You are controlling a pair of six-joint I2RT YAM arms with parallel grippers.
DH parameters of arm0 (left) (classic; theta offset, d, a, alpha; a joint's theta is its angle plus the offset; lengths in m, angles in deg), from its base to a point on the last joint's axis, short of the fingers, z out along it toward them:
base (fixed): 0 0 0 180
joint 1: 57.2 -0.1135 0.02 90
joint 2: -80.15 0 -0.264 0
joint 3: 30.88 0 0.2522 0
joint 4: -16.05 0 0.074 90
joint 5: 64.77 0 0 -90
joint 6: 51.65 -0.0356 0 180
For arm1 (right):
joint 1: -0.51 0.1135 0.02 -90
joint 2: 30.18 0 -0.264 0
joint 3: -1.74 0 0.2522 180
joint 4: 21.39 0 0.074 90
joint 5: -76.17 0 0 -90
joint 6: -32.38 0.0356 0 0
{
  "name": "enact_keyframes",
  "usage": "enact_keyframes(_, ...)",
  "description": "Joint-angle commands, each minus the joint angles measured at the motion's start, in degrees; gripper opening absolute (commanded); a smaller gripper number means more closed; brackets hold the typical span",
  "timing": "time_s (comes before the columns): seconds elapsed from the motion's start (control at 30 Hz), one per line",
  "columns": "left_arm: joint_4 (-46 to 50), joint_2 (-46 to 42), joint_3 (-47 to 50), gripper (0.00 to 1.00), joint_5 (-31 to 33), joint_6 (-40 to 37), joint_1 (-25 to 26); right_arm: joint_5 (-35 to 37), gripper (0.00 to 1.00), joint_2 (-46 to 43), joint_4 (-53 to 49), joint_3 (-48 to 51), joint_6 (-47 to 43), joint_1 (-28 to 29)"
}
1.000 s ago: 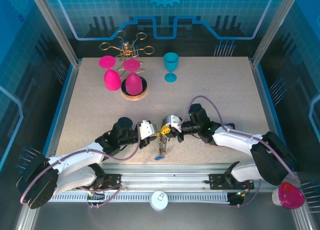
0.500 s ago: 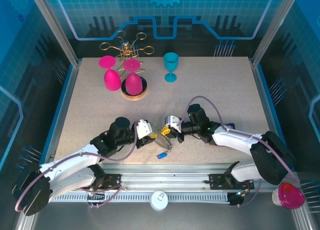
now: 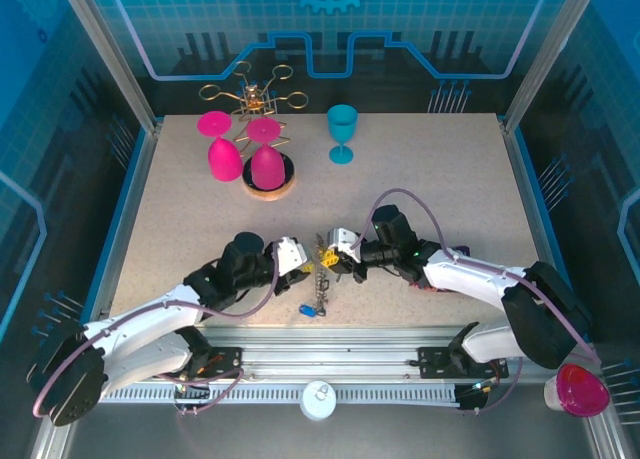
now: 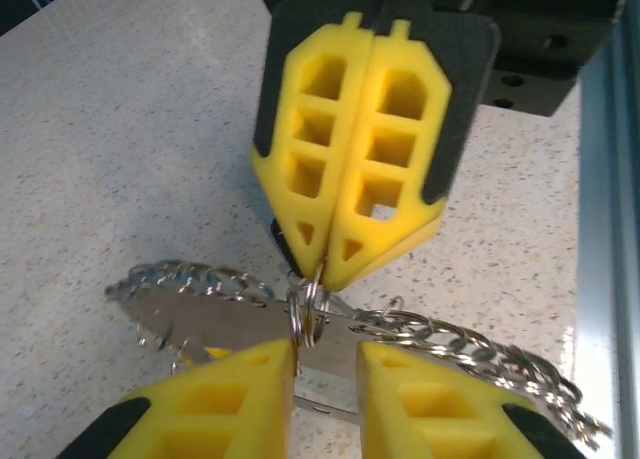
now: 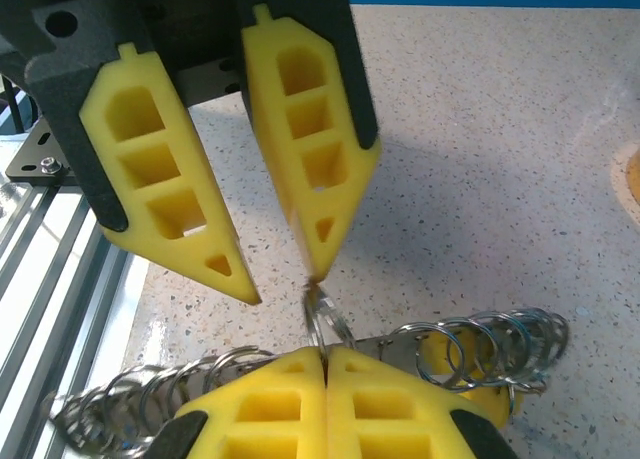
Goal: Put the keys on the keyring
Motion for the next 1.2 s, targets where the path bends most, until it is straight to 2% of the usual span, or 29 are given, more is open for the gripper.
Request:
enact_keyframes(0.0,2.6,2.0,-2.9,0.24,11.6,-1.2,0.2,-1.5,0.0,-1.3,0.9,-1.2,-0.8,0.7)
enact_keyframes(0.07,2.8,3.5,-3.4,0.28,18.4,-1.2,0.2,-1.0,0.0,-1.3,1.1,-1.1,-0.7,0.7)
enact_keyframes(0.17,1.8,2.3,-2.8,0.29,20.8,-1.1,0.2,-0.1,0.0,-1.1,0.7,-1.3,-0.5,0.6)
enact_keyframes(0.23,1.7,0.2,-2.0,0.27,17.9,-0.6,0.1,0.2,0.0,-1.1,0.3,-1.4,-0.6,0.7)
enact_keyframes(0.33,5.1,-3.8,-1.3,0.2,7.1,-0.4,0.1,0.7,0.0,-1.1,0.1,-1.3,-0.8,0.7)
enact_keyframes(0.4,7.6,-5.7,-1.2,0.2,-0.4,-0.3,0.1,0.6,0.0,-1.2,-0.1,-1.4,-0.9,0.8)
enact_keyframes(0.5,7.6,-6.2,-1.0,0.2,-6.1,0.3,0.1,0.3,0.0,-1.3,-0.2,-1.3,-1.7,1.1)
enact_keyframes(0.73,5.9,0.9,-3.8,0.29,-9.4,-2.5,0.0,-0.6,0.0,-1.2,0.0,-1.6,-2.8,2.0)
enact_keyframes(1.17,3.3,4.5,-5.1,0.21,-10.2,-4.1,-0.5,-1.3,0.0,-0.6,-2.1,-2.9,-4.2,3.1)
